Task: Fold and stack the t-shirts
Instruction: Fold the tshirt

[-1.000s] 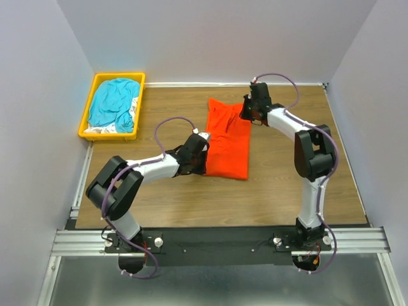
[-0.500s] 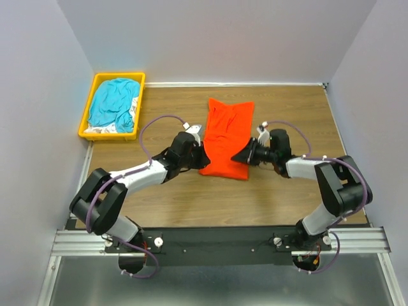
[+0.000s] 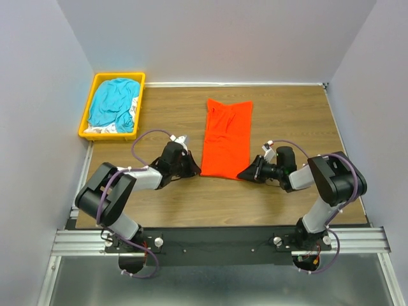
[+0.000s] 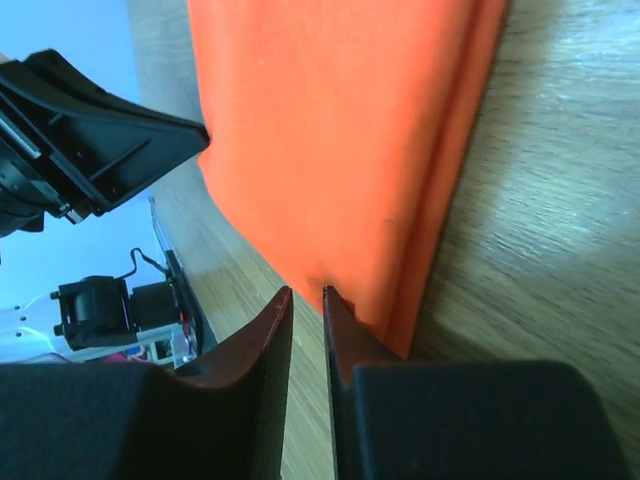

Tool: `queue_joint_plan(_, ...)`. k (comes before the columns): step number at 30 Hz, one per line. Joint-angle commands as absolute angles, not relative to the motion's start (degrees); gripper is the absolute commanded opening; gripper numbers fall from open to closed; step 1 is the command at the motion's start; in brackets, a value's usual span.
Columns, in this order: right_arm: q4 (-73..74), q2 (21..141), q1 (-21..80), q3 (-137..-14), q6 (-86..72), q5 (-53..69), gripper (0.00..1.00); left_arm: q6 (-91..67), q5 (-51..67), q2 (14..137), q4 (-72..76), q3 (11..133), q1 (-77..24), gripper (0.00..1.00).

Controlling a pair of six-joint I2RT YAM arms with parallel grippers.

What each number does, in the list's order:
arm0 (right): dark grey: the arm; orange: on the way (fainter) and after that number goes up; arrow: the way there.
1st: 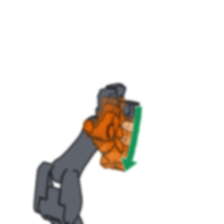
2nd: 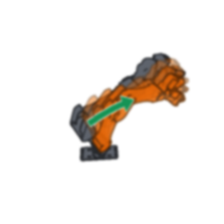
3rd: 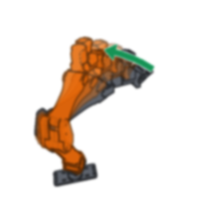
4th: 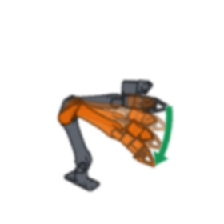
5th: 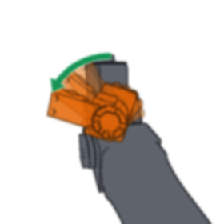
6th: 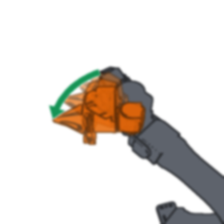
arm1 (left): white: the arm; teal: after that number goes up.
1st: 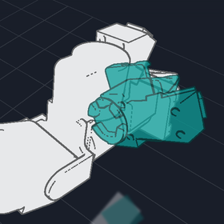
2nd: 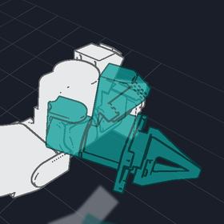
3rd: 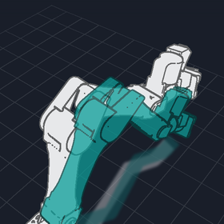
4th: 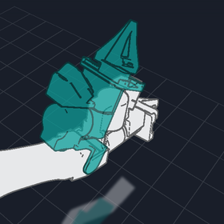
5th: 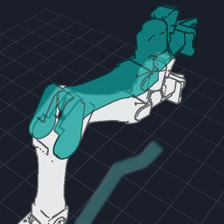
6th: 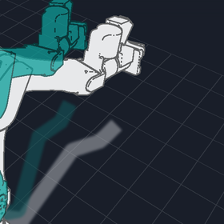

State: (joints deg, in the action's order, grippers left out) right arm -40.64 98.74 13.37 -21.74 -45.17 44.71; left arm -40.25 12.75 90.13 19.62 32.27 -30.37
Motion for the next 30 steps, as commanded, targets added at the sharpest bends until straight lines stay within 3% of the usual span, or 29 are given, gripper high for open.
queue_joint_plan(1, -40.7, 95.6, 12.7, -21.6, -43.5, 48.4, 0.29, -40.3, 13.0, 85.7, 17.6, 29.8, -29.9, 0.16)
queue_joint_plan(6, -40.2, 88.9, 16.1, -25.7, -47.4, 50.5, 0.44, -40.8, 11.0, 75.5, 15.8, 27.9, -30.0, 0.22)
queue_joint_plan(10, -40.8, 91.2, 21.9, -31.7, -49.7, 49.2, 0.50, -41.0, 5.1, 67.1, 9.7, 28.5, -28.5, 0.49)
queue_joint_plan(13, -44.5, 96.7, 26.7, -35.4, -52.2, 48.0, 0.52, -39.4, 0.9, 60.4, 5.7, 29.6, -27.3, 0.54)
queue_joint_plan(15, -46.7, 101.6, 28.2, -36.6, -53.3, 47.5, 0.53, -38.9, 0.4, 56.5, 2.7, 30.4, -26.4, 0.63)
queue_joint_plan(16, -48.8, 103.1, 29.0, -37.3, -54.5, 46.7, 0.54, -39.0, -2.3, 54.4, 1.8, 31.0, -26.1, 0.76)
queue_joint_plan(20, -56.5, 112.6, 29.4, -37.4, -59.2, 46.1, 0.56, -39.3, -4.8, 49.1, 0.1, 30.7, -25.6, 0.98)
queue_joint_plan(25, -62.0, 122.2, 29.4, -35.3, -61.3, 44.3, 0.59, -40.0, -8.5, 43.7, -2.5, 28.3, -25.5, 0.98)
queue_joint_plan(30, -61.7, 118.1, 29.3, -33.3, -62.5, 43.2, 0.61, -38.3, -9.0, 43.3, -2.5, 27.8, -25.6, 0.98)
